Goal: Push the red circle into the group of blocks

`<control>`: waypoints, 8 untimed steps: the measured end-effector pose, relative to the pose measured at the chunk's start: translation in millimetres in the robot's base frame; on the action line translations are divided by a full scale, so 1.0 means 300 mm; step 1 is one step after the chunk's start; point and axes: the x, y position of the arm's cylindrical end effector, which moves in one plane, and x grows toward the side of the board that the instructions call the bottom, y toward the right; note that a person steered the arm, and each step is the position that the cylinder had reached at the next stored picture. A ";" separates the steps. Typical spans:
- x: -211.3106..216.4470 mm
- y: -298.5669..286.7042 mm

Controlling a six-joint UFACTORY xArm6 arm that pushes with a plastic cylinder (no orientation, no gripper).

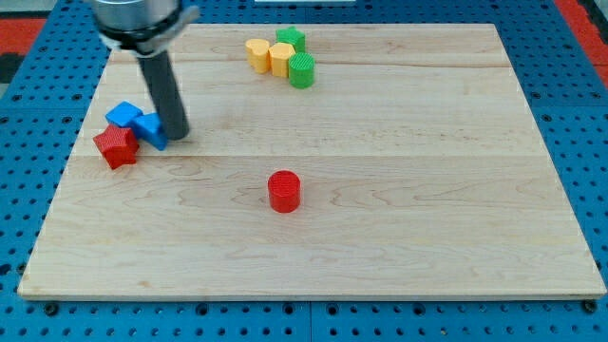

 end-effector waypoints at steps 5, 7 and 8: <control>0.298 0.275; 0.376 0.113; 0.227 0.004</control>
